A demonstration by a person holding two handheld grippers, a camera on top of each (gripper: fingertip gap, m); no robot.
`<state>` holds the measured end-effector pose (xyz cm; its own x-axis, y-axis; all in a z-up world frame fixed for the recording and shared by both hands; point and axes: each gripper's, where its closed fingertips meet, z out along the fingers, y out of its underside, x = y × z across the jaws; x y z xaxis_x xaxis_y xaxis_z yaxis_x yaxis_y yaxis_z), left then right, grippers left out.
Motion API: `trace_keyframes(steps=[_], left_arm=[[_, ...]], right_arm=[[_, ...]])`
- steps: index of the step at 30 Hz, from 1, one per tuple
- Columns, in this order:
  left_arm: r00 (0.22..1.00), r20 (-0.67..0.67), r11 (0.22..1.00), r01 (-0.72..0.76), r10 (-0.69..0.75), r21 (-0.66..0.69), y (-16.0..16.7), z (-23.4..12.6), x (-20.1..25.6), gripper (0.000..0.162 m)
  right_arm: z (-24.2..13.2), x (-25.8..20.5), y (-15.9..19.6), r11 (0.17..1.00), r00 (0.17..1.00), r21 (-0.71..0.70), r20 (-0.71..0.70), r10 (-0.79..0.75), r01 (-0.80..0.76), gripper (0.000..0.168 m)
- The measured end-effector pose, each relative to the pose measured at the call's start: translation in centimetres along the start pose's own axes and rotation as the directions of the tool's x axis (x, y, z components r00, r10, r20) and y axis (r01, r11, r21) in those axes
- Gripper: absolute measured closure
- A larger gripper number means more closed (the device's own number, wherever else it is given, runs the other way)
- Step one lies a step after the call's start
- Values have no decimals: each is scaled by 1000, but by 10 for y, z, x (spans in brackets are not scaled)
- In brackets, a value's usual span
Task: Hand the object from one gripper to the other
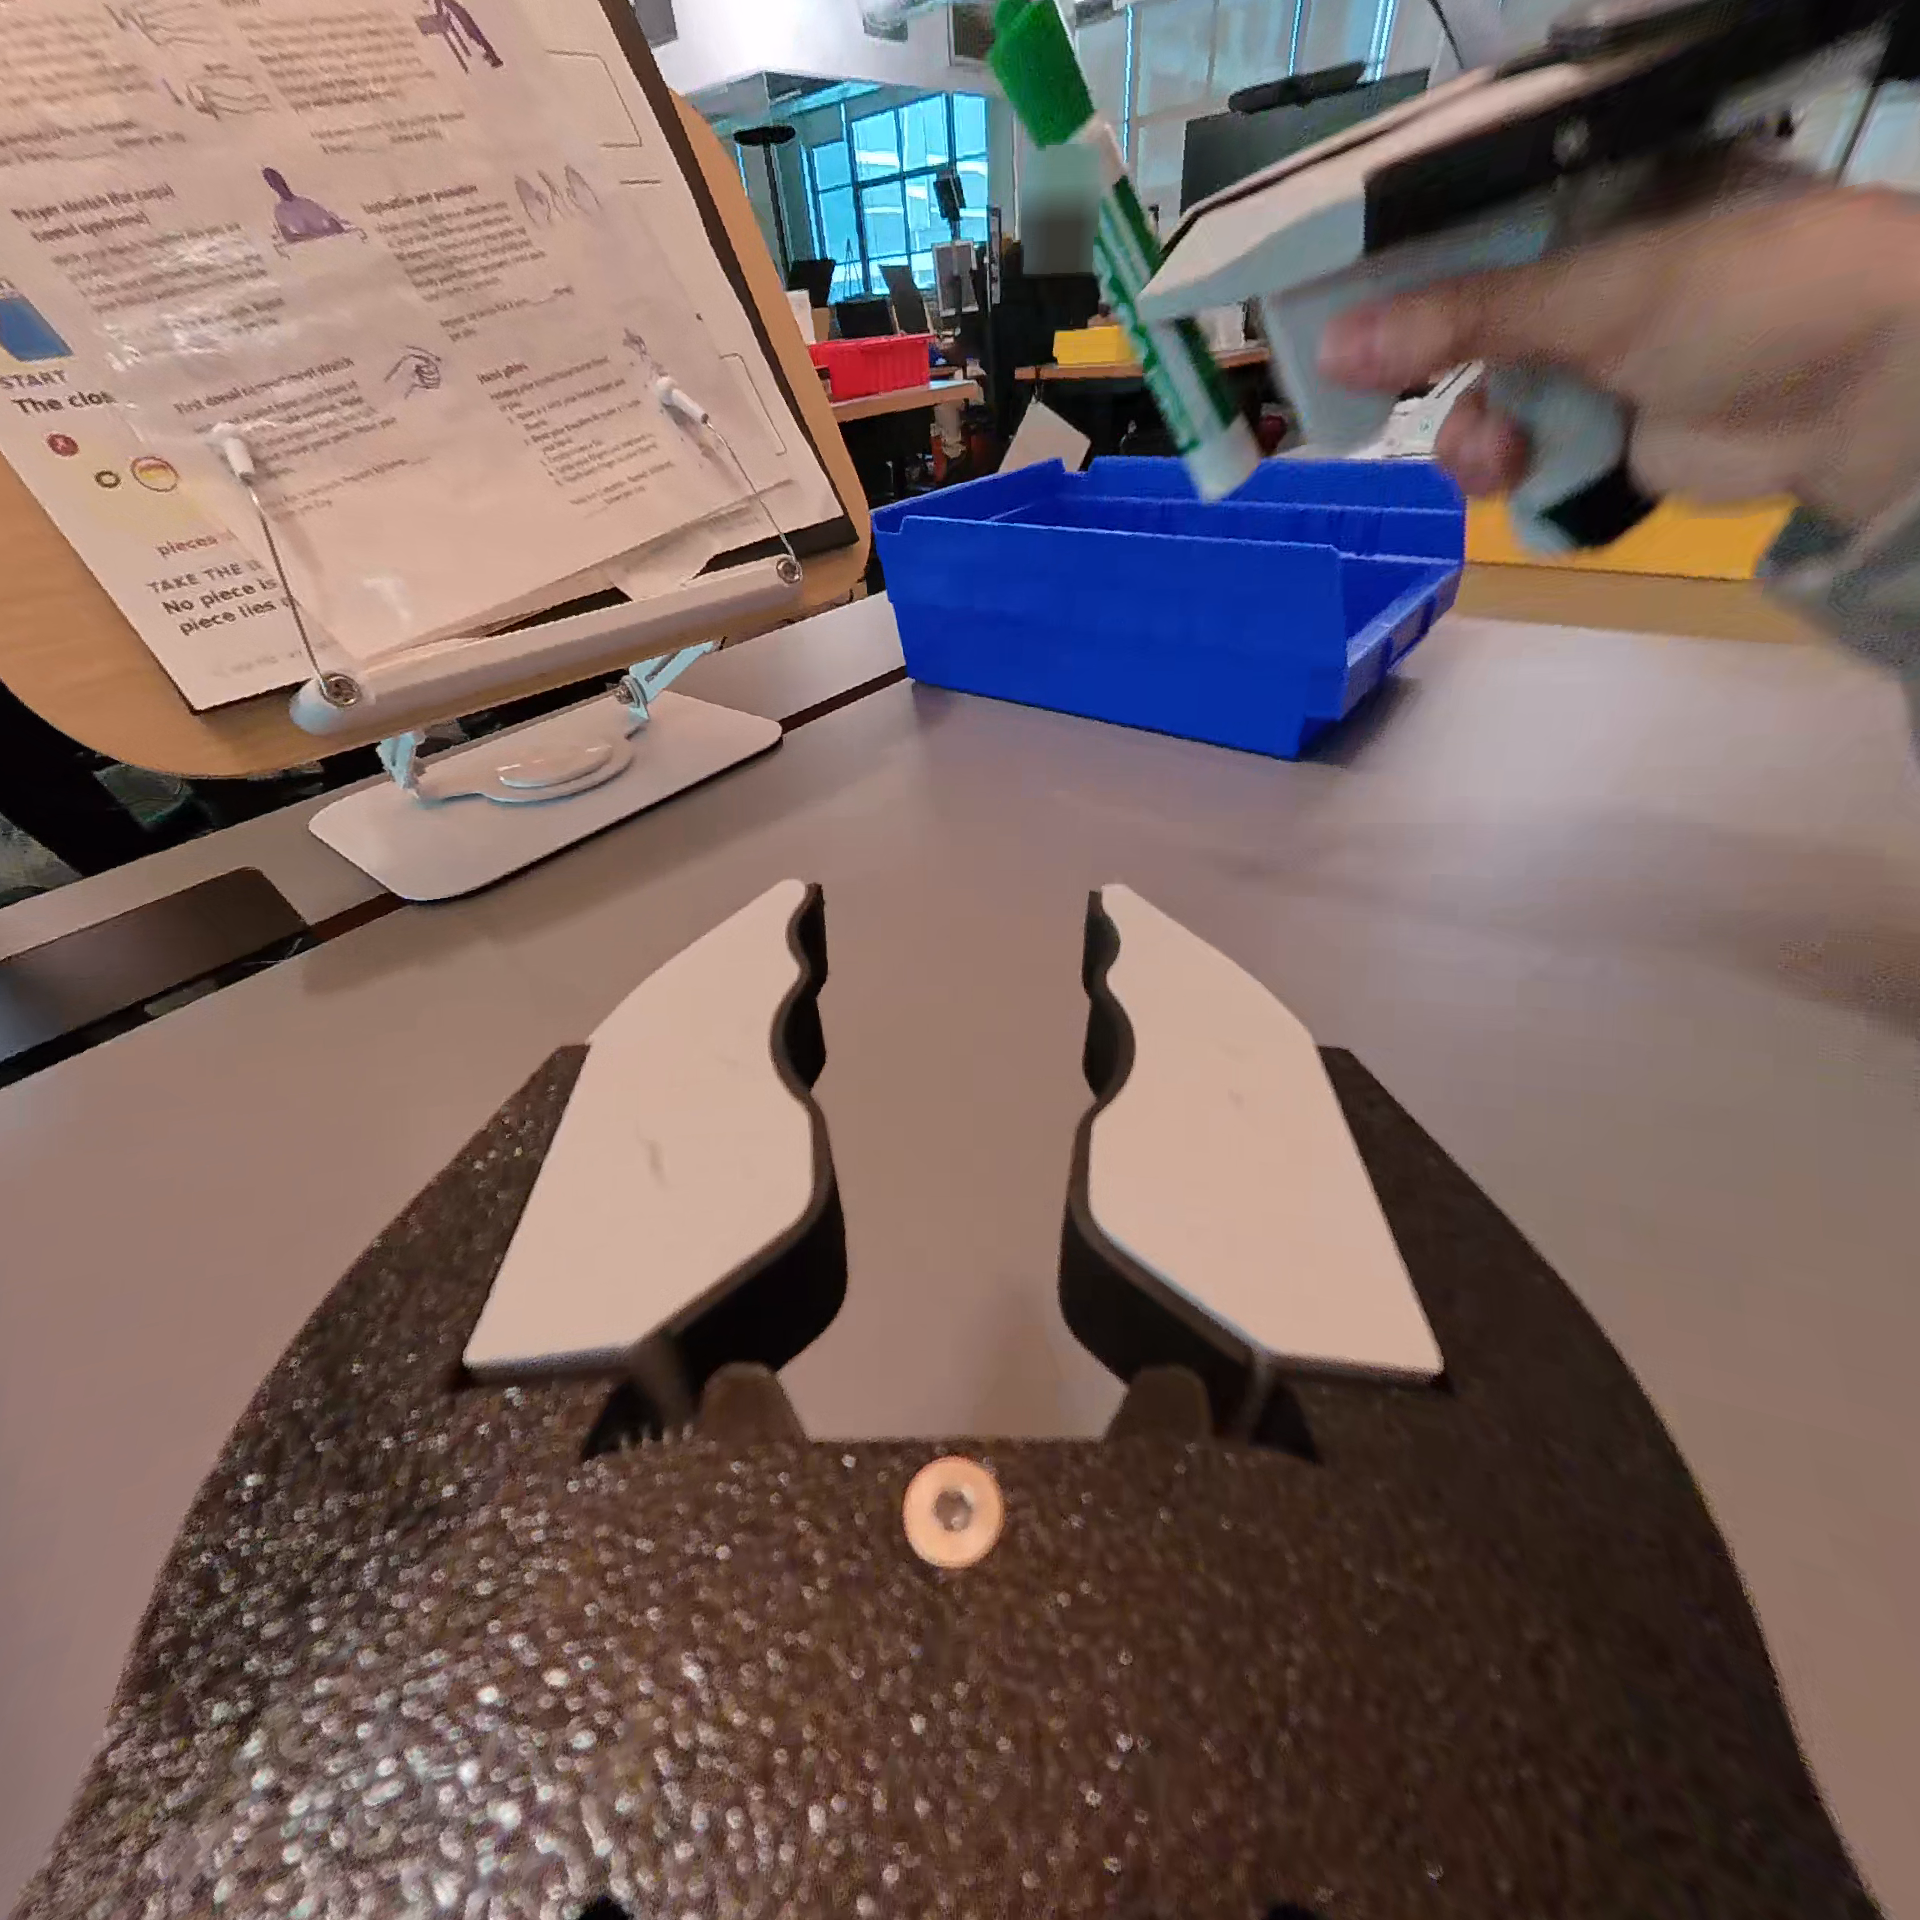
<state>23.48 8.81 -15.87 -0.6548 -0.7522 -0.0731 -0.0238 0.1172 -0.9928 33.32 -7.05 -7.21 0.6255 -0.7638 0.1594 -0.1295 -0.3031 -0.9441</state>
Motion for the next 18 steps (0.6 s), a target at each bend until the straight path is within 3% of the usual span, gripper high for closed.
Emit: trace_keyframes(steps=[3, 8, 13, 18], left_arm=[[1000, -4, 1000, 16, -16, 4, -1, -1, 0, 116], [999, 5, 999, 42, -42, 9, -2, -3, -6, 118], [998, -5, 998, 67, -67, 9, -1, -3, -8, 121], [998, -2, 998, 68, -68, 5, 1, -4, -10, 121]], right_arm=[[-17, 101, 22, 975, 977, -209, -210, 34, -79, 150], [-35, 214, 110, 819, 916, -493, -391, 94, -295, 150], [-45, 244, 194, 642, 898, -678, -439, 37, -358, 149], [-48, 248, 230, 525, 904, -779, -425, -42, -342, 149]])
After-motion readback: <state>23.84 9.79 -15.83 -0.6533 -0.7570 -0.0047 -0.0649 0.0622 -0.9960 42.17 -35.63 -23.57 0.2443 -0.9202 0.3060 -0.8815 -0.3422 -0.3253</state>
